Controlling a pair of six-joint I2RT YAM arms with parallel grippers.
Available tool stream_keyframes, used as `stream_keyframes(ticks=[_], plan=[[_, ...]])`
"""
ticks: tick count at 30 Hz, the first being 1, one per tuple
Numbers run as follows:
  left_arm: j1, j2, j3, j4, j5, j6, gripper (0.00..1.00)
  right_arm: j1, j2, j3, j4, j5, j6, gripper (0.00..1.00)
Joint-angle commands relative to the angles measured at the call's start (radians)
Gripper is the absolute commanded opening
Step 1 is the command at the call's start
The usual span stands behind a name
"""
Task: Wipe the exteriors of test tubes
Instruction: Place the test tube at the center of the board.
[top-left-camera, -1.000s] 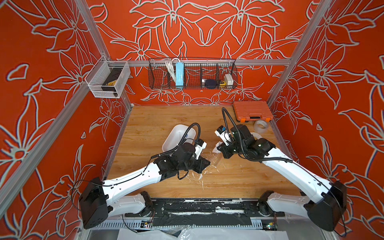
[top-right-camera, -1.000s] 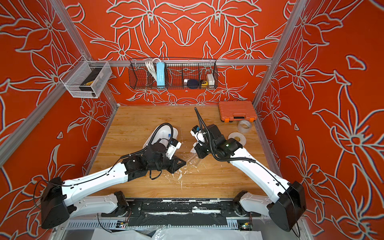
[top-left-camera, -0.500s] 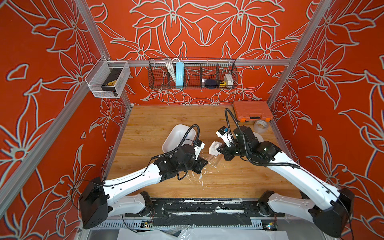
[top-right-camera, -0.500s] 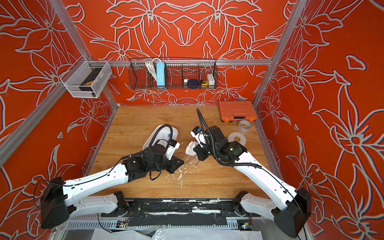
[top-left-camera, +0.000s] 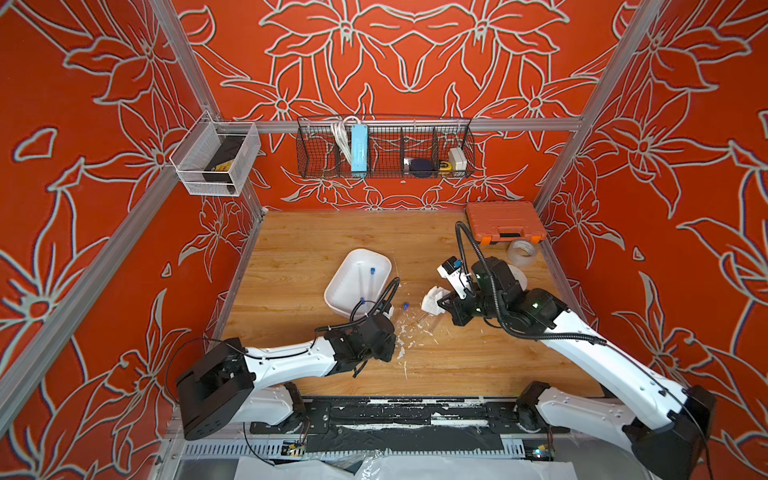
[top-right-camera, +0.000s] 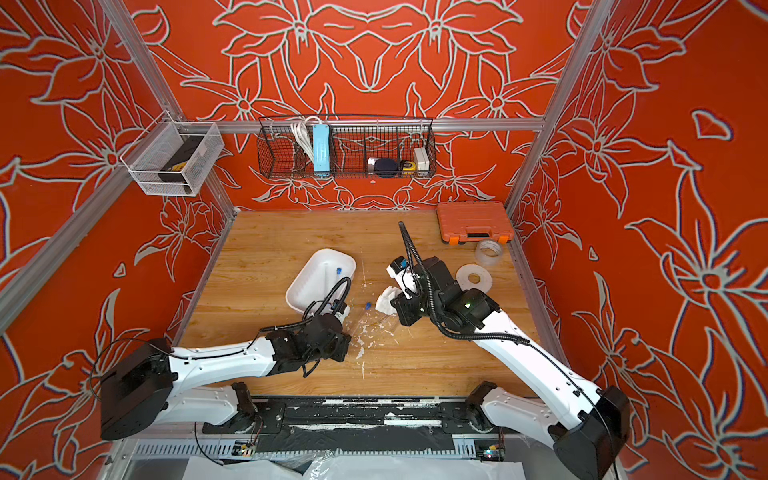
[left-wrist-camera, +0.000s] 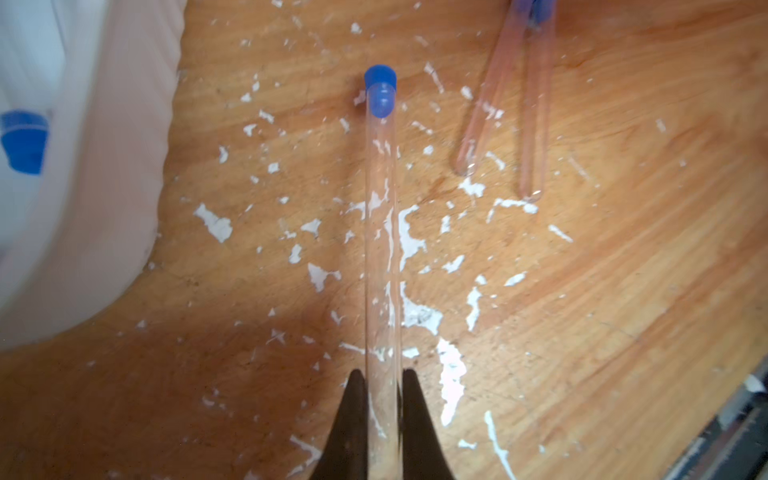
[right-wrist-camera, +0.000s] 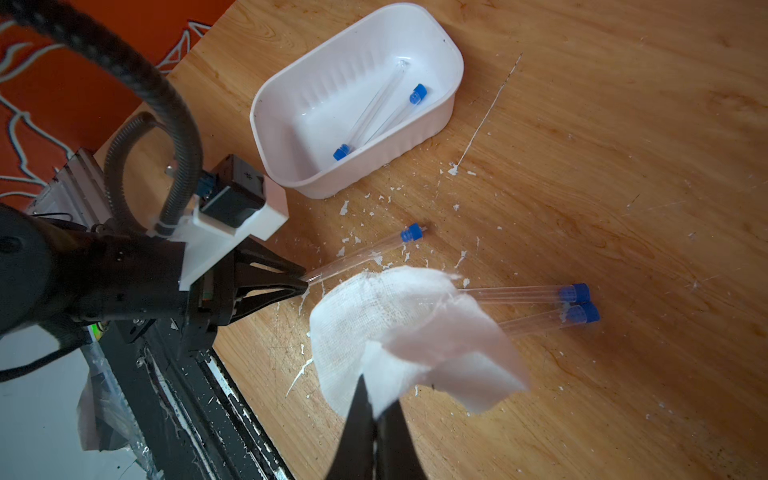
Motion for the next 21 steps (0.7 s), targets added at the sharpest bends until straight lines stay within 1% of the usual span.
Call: stream_keyframes(ticks=[1, 7, 11, 14, 18, 21], plan=[[-0.017, 0.04, -0.018, 0.078, -0.096, -0.046, 0.09, 0.001, -0.014, -0.013, 0.008, 0.013, 0.01, 0.0], [-0.044, 0.126, -0.005, 0.06, -0.155, -0.071, 0.09, 0.002, -0.019, -0.019, 0.011, 0.016, 0.009, 0.0], [-0.047, 0.177, 0.023, -0.004, -0.179, -0.098, 0.14, 0.002, -0.023, -0.028, 0.014, 0.019, 0.009, 0.0], [-0.049, 0.194, 0.032, -0.035, -0.174, -0.115, 0.22, 0.001, -0.027, -0.037, 0.018, 0.019, 0.012, 0.0], [-0.049, 0.206, 0.048, -0.085, -0.151, -0.133, 0.4, 0.0, -0.034, -0.047, 0.018, 0.025, 0.013, 0.0], [-0.05, 0.211, 0.062, -0.14, -0.145, -0.15, 0.48, 0.0, -0.043, -0.051, 0.016, 0.03, 0.01, 0.0]])
